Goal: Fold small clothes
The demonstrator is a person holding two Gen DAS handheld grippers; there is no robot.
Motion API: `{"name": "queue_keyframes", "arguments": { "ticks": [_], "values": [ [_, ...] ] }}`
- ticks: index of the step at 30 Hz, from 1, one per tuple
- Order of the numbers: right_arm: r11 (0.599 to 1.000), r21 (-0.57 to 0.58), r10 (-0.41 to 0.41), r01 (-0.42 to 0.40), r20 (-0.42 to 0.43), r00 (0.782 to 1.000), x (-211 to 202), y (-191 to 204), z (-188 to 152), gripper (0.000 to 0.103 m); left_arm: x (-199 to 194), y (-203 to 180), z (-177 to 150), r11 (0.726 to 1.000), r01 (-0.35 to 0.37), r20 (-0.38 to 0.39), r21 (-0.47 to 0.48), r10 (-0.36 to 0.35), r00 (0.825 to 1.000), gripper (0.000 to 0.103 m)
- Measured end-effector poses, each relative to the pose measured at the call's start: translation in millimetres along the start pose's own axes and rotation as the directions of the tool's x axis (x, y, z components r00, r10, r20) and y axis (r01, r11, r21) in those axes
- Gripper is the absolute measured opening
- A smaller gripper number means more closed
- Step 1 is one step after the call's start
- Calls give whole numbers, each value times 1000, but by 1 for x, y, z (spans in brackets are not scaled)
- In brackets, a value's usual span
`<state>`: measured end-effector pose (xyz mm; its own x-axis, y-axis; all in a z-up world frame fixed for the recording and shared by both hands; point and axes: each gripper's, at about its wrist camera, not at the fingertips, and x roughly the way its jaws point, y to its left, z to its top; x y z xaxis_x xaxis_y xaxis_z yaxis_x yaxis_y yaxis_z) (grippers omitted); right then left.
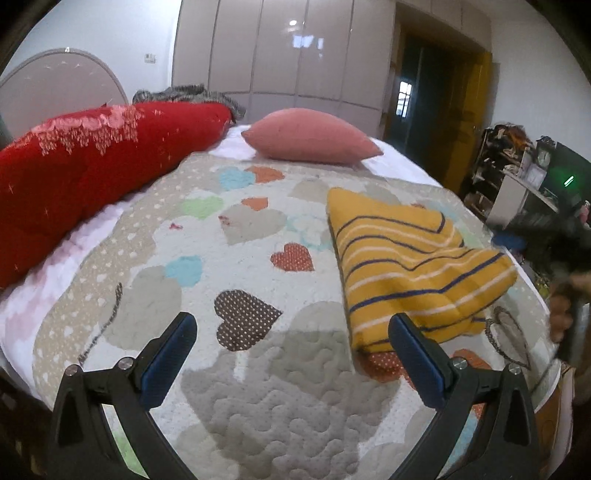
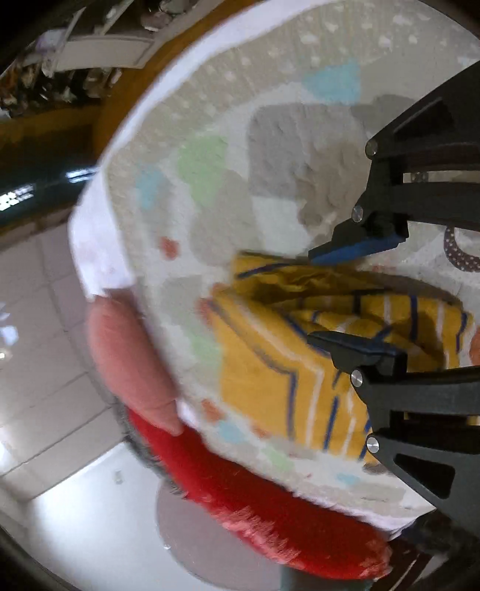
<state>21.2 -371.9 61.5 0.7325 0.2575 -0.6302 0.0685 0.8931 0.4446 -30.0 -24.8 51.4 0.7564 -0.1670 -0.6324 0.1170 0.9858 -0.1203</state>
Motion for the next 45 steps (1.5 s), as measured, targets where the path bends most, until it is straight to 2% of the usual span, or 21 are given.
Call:
{"name": "queue_keyframes", "arguments": {
  "ticks": [2,5,9,11,14,16,18,19,22,25,26,28,29,31,35,37,38,39,40,41,45],
  "values": [
    [994,-16,113,-113,15,994,-8,21,0,42,8,-1,1,1000,6,-34,-30,-7,999,103],
    [973,-70,215,-222,-88,973,15,52,-13,42,13,-5,5,996,63,-75,-67,-68,995,103],
    [991,-134,5,-26,-156,988,52,31,-39,38,21,0,17,994,88,-124,-67,-95,988,103],
    [990,-137,-60,39,-148,987,47,14,-47,41,30,7,26,991,112,-142,-70,-121,982,103],
    [999,-28,29,-33,-125,992,23,-10,-47,50,56,10,38,979,192,-168,-68,-201,965,103],
    [999,-9,39,-40,-71,997,7,-15,-39,64,81,6,46,961,268,-193,-74,-278,941,103],
    [999,3,53,-53,-41,998,5,-19,-30,81,111,-2,54,930,356,-222,-97,-369,903,103],
    [998,25,54,-53,-36,998,8,-25,-26,82,126,-6,58,915,385,-243,-119,-403,883,103],
    [990,94,112,-104,-88,990,43,-36,-13,83,180,-21,65,843,486,-317,-229,-537,782,103],
    [966,180,208,-183,-130,970,84,-41,-10,82,212,-36,62,806,514,-367,-292,-591,718,103],
    [954,203,250,-219,-143,958,95,-40,-10,74,215,-44,62,824,506,-392,-256,-567,724,102],
    [928,253,316,-275,-135,939,107,-36,-9,63,208,-51,69,819,523,-400,-235,-572,716,72],
    [905,282,366,-320,-128,922,109,-34,-6,49,203,-49,76,819,522,-400,-238,-573,715,68],
    [874,288,432,-390,-96,897,103,-24,5,45,189,-42,92,811,535,-369,-237,-584,723,60],
    [865,208,474,-456,-45,879,84,2,20,45,161,-34,122,848,499,-316,-178,-530,787,62],
    [902,164,412,-399,-51,910,89,8,21,50,161,-32,122,892,429,-317,-144,-452,834,78],
    [935,141,337,-326,-63,939,92,7,19,57,163,-31,117,915,385,-318,-120,-403,858,80],
    [967,113,238,-228,-80,968,98,8,17,58,168,-31,110,932,348,-334,-101,-362,871,80],
    [990,77,126,-119,-104,987,103,5,13,58,171,-29,103,943,321,-357,-89,-331,873,80],
    [996,58,74,-67,-116,991,104,3,9,58,172,-27,93,949,304,-376,-85,-313,872,80],
    [994,55,101,-99,-40,994,60,9,5,57,155,-21,60,948,298,-368,-114,-319,874,80]
  ]
}}
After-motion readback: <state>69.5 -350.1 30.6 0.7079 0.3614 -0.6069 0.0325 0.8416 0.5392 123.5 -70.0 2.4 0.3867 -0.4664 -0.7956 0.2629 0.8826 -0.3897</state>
